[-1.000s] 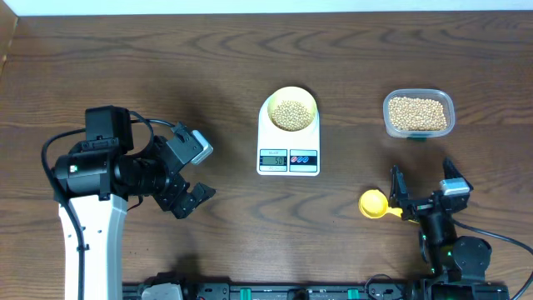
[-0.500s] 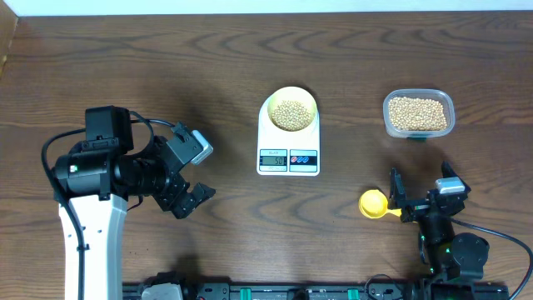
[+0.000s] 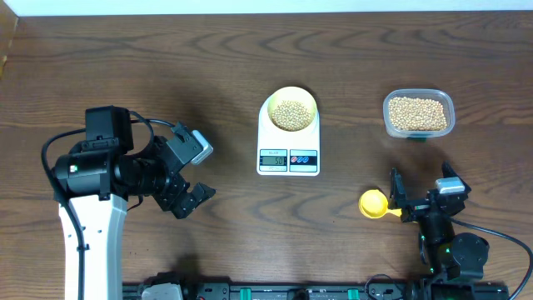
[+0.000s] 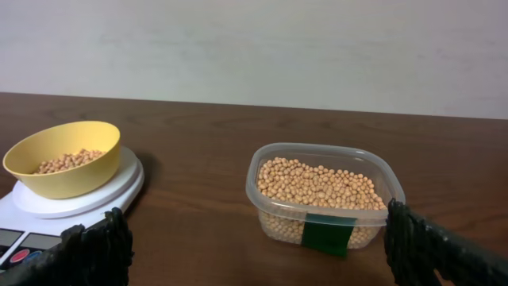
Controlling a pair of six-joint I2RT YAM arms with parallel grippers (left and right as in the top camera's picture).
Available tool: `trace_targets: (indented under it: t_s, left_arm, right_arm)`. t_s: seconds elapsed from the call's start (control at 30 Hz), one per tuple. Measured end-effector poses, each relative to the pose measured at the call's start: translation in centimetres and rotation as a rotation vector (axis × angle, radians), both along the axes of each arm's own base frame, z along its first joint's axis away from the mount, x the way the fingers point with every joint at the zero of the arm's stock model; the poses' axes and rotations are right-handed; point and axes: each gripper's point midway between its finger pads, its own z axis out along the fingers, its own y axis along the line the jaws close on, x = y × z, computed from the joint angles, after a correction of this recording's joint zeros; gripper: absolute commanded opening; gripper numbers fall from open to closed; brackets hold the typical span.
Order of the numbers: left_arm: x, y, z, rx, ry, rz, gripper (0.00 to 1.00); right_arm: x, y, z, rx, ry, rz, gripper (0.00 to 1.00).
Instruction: Scoop item into bowl and weigh 50g on scale
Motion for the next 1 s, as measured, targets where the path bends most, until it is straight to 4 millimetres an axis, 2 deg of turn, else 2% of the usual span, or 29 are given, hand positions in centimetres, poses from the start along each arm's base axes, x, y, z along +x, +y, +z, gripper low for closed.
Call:
trace_targets:
  t_s: [1.0]
  left_arm:
    - [0.0,0.0,0.0,0.0,0.0,0.0,0.98]
  right_arm:
    - [0.0,0.09,-0.05,-0.001,0.002,-0.001,0.99]
